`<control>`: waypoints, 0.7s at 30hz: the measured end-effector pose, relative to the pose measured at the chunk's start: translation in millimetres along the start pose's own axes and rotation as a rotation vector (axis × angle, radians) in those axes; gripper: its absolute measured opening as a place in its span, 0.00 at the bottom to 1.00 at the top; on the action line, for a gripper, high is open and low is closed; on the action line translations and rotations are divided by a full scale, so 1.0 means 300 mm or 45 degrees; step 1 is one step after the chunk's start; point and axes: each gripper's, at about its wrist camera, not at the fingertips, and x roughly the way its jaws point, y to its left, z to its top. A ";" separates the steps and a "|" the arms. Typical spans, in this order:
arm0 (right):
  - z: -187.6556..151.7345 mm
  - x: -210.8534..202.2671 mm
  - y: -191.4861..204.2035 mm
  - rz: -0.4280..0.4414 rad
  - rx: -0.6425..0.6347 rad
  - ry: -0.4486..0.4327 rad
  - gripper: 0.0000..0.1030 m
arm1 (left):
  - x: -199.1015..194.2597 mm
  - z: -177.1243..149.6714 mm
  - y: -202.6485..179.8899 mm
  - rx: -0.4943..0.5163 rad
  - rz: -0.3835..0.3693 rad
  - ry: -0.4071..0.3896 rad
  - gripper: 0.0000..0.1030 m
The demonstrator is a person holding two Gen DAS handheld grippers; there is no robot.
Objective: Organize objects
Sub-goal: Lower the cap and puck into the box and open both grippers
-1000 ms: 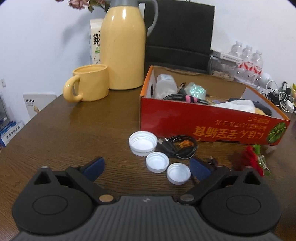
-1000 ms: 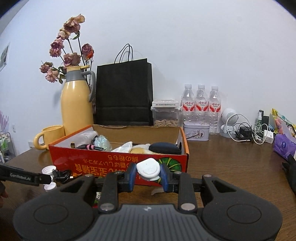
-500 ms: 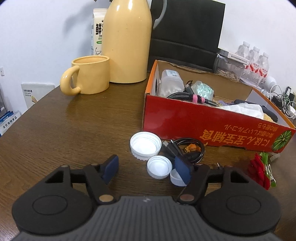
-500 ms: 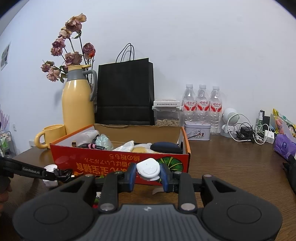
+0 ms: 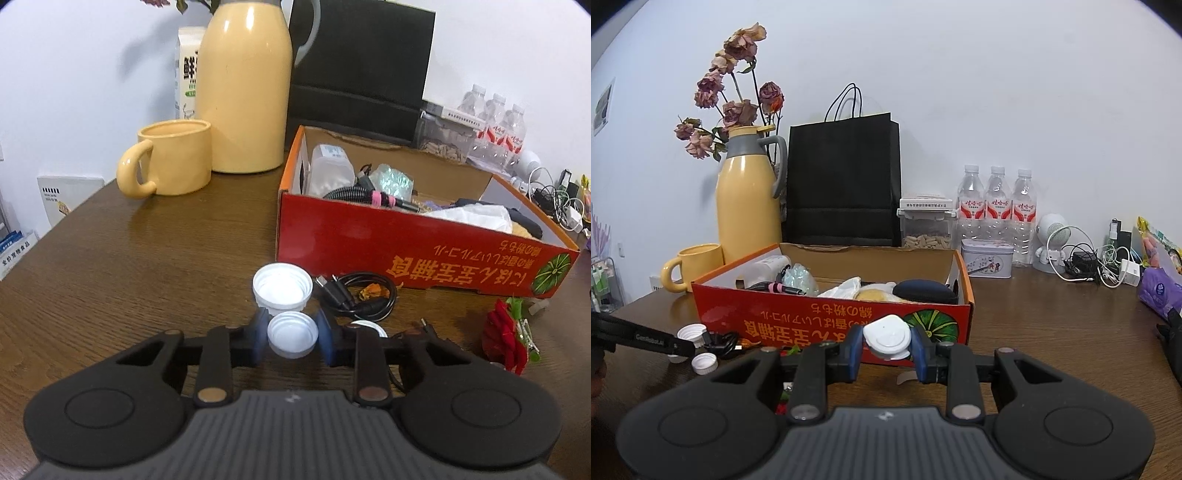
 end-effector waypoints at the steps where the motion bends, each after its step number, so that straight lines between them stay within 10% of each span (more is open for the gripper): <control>1: 0.000 -0.001 0.000 0.001 0.000 -0.002 0.26 | -0.009 0.000 0.000 -0.001 -0.003 -0.011 0.28; 21: 0.159 0.105 0.135 0.080 -0.050 -0.097 0.26 | -0.129 0.215 -0.171 0.037 -0.087 -0.352 0.28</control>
